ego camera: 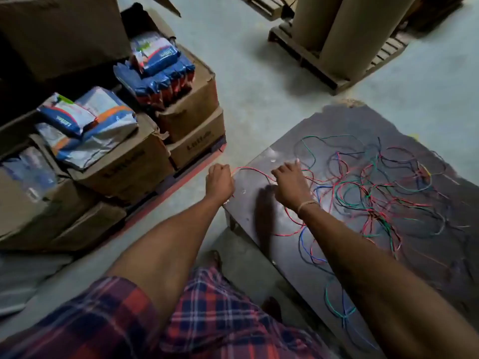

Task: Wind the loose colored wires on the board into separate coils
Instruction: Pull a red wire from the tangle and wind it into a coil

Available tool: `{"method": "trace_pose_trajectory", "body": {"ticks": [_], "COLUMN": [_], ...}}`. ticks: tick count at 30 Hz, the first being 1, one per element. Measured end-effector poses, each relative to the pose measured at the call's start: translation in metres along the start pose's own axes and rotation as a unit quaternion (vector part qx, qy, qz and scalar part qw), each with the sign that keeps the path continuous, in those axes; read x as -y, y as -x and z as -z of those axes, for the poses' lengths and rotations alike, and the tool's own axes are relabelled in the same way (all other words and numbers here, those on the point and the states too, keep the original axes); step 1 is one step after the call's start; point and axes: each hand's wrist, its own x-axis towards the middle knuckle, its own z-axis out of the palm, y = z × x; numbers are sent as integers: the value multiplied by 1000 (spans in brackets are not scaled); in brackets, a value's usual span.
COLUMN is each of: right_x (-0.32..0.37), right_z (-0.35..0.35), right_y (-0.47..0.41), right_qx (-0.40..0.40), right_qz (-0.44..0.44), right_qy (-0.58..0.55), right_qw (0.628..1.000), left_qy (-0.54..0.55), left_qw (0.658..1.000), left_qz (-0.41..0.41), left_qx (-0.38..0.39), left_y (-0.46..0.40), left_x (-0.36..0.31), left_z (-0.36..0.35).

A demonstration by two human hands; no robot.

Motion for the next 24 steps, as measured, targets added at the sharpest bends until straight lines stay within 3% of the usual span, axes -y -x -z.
{"method": "trace_pose_trajectory", "body": {"ticks": [5, 9, 12, 13, 14, 16, 19, 21, 22, 24], "right_x": [21, 24, 23, 22, 20, 21, 31, 39, 43, 46], "right_z": [-13, -12, -14, -14, -14, -11, 1, 9, 14, 23], "right_y": [-16, -17, -15, -14, -13, -9, 3, 14, 21, 35], "right_qx": [63, 96, 94, 90, 82, 57, 34, -7, -30, -53], "right_qz": [-36, -76, -93, -96, -98, -94, -81, -65, -51, -27], "right_qy": [106, 119, 111, 110, 107, 84, 37, -21, -58, -129], "right_qw": [992, 985, 985, 985, 986, 990, 995, 998, 997, 990], "left_qy": [7, 34, 168, 268, 383, 568, 733, 801, 816, 811], "left_qw": [994, 995, 981, 955, 909, 783, 598, 497, 469, 465], "left_qz": [77, 41, 17, 29, 55, 135, 211, 189, 164, 116], "left_qx": [74, 87, 98, 120, 154, 216, 246, 276, 296, 335], "left_y": [-25, -47, -56, -57, -57, -54, -53, -55, -56, -53], "left_x": [5, 18, 19, 16, 11, -3, -22, -33, -38, -52], "left_z": [-10, -8, -1, 6, 15, 32, 50, 56, 57, 60]}}
